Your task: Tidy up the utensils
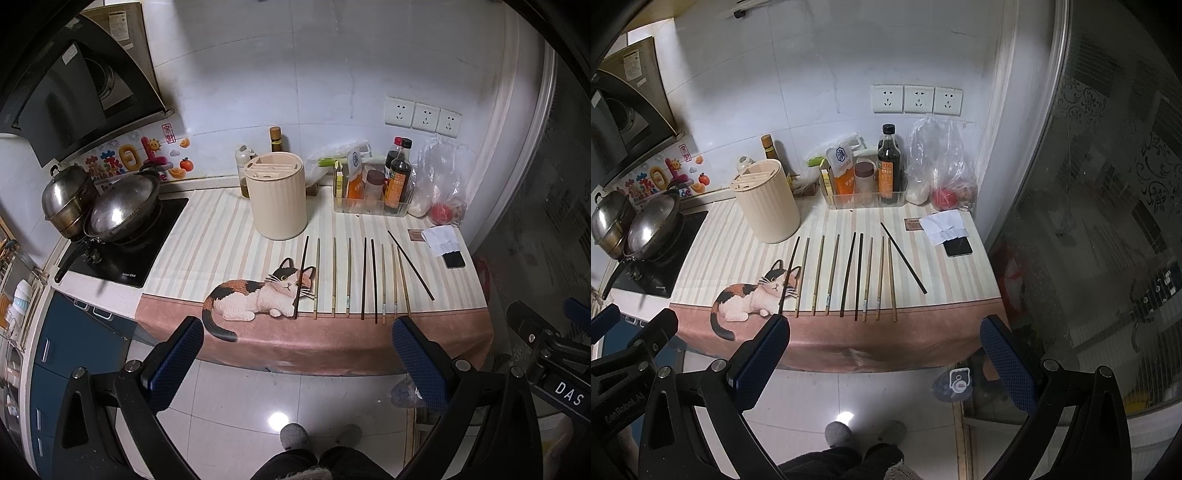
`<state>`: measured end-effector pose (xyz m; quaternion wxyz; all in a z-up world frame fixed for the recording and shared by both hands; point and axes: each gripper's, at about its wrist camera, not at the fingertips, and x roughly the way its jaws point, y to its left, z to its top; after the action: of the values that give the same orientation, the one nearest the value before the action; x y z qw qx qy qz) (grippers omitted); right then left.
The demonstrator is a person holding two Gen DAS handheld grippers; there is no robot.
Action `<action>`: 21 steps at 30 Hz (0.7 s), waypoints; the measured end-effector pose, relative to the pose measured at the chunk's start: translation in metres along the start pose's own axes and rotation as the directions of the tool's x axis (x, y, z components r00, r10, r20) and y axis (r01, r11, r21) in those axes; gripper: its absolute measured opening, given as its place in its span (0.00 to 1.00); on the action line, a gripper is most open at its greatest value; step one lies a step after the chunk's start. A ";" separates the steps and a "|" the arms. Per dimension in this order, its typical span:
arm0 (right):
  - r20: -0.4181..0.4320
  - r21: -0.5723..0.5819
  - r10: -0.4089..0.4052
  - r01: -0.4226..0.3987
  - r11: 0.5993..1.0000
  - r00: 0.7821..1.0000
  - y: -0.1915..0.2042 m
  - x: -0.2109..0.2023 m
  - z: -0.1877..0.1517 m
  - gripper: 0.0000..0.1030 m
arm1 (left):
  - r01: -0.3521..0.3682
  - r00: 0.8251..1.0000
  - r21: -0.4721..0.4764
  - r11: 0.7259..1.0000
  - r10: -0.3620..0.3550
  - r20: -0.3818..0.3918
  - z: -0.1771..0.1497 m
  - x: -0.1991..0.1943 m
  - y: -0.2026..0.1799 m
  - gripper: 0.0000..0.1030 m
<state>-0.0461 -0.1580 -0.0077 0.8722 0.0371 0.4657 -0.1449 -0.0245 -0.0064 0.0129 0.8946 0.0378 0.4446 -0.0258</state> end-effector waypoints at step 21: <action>0.017 0.037 0.001 -0.002 0.999 1.000 -0.002 -0.001 0.001 1.00 | -0.005 0.999 -0.016 1.000 0.006 0.054 0.005 0.005 0.006 1.00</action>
<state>-0.0466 -0.1597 -0.0057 0.8754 0.0522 0.4555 -0.1530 -0.0166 -0.0009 0.0123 0.9066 0.0314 0.4204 -0.0210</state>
